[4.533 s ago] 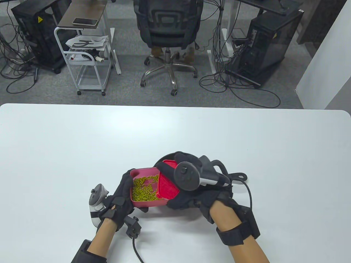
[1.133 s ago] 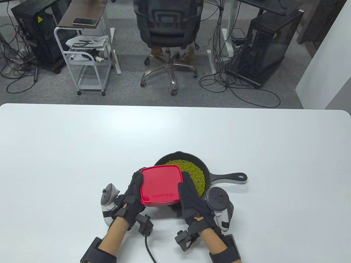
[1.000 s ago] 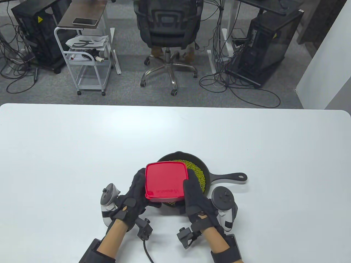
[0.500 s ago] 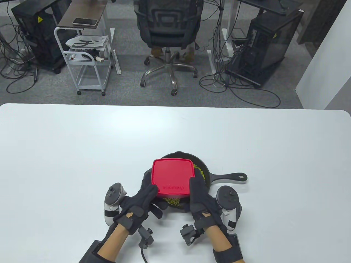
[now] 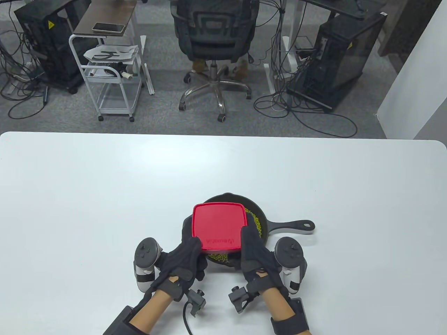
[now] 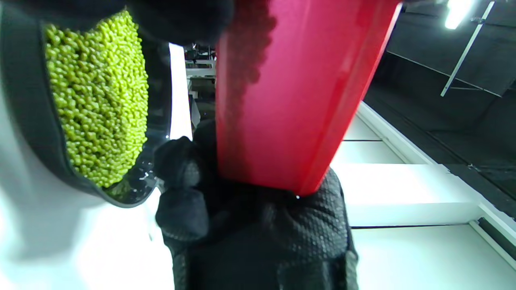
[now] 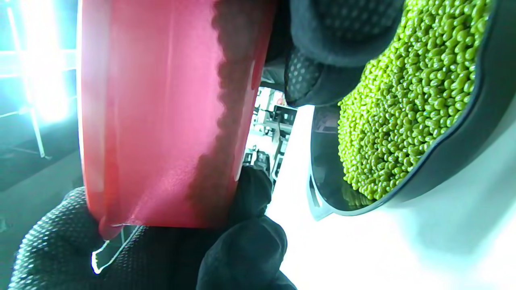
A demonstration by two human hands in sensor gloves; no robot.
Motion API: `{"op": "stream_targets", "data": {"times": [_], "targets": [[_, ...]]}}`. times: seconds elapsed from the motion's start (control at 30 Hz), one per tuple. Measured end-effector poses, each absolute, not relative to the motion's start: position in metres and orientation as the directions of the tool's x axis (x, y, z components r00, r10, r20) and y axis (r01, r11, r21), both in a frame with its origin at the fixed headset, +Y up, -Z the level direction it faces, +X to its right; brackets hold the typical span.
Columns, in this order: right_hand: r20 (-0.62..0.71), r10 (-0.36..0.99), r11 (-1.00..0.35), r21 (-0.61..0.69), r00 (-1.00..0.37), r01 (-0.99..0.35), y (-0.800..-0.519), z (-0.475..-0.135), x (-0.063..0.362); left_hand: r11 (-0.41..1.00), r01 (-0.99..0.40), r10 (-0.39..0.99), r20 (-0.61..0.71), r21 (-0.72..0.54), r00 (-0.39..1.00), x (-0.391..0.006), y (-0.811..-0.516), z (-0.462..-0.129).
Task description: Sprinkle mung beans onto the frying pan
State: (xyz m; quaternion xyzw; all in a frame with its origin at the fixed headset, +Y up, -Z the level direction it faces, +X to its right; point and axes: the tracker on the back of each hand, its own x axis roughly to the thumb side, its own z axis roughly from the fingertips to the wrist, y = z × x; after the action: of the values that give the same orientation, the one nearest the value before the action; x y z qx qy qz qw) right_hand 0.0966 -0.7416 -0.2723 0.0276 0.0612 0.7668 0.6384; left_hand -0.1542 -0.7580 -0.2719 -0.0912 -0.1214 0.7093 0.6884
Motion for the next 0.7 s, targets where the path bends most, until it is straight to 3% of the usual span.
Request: {"op": "stream_targets", "data": {"times": [0.13,0.33,0.43,0.7], "targets": [[-0.024,0.983,-0.18,0.132,-0.184,-0.975,-0.74,-0.271,0.095,0.016,-0.975,0.997,0.084,-0.22,-0.002,-0.156,-0.759,-0.272],[-0.021,0.981,-0.186,0.131,-0.19,-0.974,-0.739,-0.273,0.095,-0.005,-0.969,0.998,0.059,-0.249,-0.02,-0.154,-0.76,-0.272],[-0.042,0.984,-0.164,0.137,-0.171,-0.977,-0.743,-0.275,0.096,-0.047,-0.957,0.998,0.017,-0.286,-0.054,-0.154,-0.761,-0.274],[0.063,0.975,-0.222,0.202,-0.213,-0.954,-0.739,-0.275,0.092,-0.161,-0.967,0.987,-0.02,-0.197,-0.161,-0.181,-0.754,-0.274]]}}
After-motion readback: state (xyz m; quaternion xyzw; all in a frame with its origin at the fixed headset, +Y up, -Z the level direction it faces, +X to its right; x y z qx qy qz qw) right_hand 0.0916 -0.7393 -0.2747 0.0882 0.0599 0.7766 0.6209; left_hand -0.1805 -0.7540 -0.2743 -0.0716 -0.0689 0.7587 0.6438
